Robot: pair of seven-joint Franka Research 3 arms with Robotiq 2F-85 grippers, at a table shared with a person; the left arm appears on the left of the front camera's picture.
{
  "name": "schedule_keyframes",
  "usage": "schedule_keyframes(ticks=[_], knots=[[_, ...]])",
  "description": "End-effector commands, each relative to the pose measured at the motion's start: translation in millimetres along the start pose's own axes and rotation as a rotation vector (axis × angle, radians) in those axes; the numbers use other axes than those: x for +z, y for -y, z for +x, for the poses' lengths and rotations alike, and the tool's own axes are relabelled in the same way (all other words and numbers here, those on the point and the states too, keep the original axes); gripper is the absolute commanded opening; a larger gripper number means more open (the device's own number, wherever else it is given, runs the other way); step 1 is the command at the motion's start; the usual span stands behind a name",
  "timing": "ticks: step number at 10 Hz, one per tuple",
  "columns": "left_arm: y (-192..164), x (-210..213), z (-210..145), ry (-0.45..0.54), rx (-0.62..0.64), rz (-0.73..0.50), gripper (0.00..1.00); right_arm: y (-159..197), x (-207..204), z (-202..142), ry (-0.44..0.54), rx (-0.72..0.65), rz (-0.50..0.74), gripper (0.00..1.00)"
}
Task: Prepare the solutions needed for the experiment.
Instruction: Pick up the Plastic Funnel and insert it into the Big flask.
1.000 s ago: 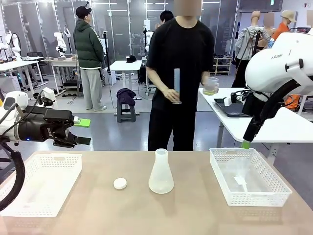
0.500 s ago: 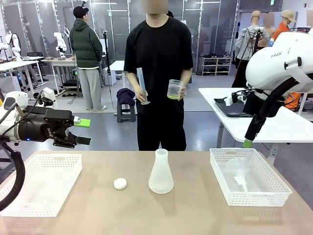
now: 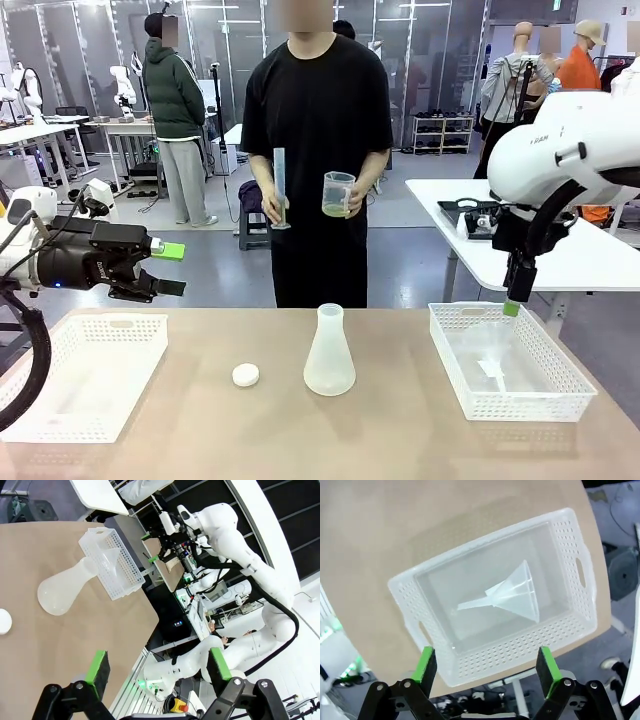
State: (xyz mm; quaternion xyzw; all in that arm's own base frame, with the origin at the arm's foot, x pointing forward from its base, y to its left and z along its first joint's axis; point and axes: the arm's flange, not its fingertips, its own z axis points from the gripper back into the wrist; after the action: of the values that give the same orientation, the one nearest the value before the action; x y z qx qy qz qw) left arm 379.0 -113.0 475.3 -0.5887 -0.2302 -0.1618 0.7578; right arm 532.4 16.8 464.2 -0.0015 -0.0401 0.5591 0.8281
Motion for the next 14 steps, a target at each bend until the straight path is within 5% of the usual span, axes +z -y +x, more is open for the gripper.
schedule_keyframes(ticks=[1,8,14], knots=[[1.1,-2.2,1.5,0.015,0.018,-0.021,1.0,32.1,-12.3,-4.3,-0.003,0.067,0.023,1.0],[1.1,-2.2,1.5,0.015,0.018,-0.021,1.0,84.5,-71.9,-17.1,0.076,0.23,0.103,1.0],[1.1,-2.2,1.5,0.015,0.018,-0.021,1.0,96.7,-94.4,-6.7,0.094,0.244,0.293,1.0]])
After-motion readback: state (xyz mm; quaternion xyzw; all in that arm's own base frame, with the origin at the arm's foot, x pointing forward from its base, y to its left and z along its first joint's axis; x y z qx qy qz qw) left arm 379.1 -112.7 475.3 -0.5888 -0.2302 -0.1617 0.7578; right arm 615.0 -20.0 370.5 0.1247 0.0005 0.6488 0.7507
